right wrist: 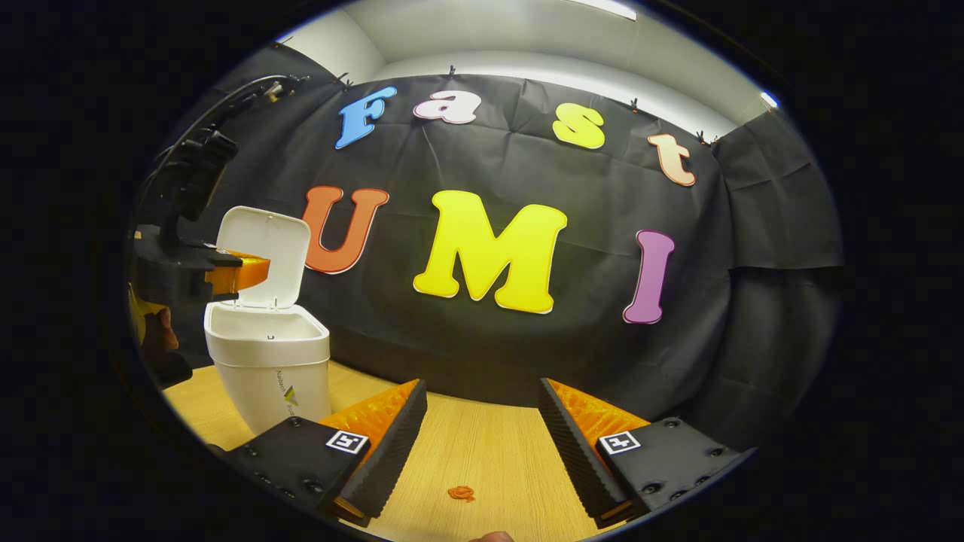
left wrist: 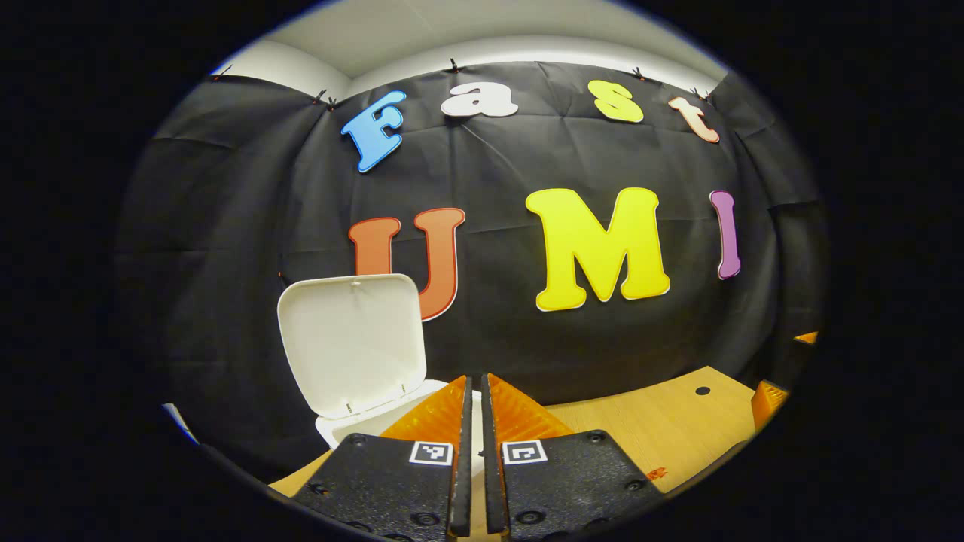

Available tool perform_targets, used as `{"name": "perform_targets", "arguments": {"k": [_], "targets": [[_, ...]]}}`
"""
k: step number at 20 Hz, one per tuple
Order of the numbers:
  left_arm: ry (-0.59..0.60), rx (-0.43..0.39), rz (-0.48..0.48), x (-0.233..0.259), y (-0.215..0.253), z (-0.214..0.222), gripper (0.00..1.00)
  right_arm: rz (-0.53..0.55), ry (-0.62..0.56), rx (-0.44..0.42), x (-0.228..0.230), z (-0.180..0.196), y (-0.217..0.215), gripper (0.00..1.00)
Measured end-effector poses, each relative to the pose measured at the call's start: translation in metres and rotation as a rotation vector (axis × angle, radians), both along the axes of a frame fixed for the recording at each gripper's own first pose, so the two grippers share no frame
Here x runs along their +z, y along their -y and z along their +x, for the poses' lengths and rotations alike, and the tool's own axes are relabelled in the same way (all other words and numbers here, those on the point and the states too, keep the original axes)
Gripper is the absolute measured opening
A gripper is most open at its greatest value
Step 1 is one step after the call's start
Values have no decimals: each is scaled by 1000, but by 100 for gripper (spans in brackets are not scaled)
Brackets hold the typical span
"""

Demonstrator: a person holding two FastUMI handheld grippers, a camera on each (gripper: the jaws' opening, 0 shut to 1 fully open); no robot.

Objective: Press the lid of the desktop garbage bin to open it, pick up the crumpled paper on the desktop and throw it into the bin, then pick up the pop can on the desktop and drop it into the bin, and finally close the garbage bin lid.

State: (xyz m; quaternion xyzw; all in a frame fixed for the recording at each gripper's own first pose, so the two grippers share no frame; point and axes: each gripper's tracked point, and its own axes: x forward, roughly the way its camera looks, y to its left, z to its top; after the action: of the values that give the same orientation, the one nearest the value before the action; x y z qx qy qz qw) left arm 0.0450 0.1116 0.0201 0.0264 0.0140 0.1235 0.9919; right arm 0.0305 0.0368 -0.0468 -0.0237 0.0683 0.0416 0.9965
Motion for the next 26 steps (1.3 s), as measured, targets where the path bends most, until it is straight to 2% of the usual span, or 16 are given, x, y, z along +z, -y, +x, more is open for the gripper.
{"name": "perform_targets", "arguments": {"k": [2,3,4,5,6,9,10,11,12,15,21,26], "targets": [[7,-5,-7,2,0,-4,16,0,-20,-9,-6,1,2,94],[10,-9,-10,3,2,-5,24,3,-32,-12,-10,2,3,94],[14,-11,-15,4,3,-7,19,9,-46,-11,-14,4,2,95],[16,-16,-19,5,5,-9,34,11,-68,-18,-20,6,3,95],[20,-15,-21,7,5,-11,39,11,-91,-23,-26,8,5,95],[28,-12,-21,8,6,-16,70,17,-168,-26,-52,12,6,95],[32,-8,-18,9,5,-17,67,23,-194,-23,-62,14,6,95],[37,-7,-18,11,5,-17,87,28,-220,-16,-72,15,6,95],[38,-4,-17,11,6,-19,83,32,-248,-11,-82,17,5,95],[44,-3,-22,12,8,-23,96,50,-362,17,-122,21,0,95],[29,4,-54,5,7,-28,96,27,-581,50,-209,28,-8,95],[15,8,-65,0,4,-28,97,-33,-695,75,-264,27,-14,96]]}}
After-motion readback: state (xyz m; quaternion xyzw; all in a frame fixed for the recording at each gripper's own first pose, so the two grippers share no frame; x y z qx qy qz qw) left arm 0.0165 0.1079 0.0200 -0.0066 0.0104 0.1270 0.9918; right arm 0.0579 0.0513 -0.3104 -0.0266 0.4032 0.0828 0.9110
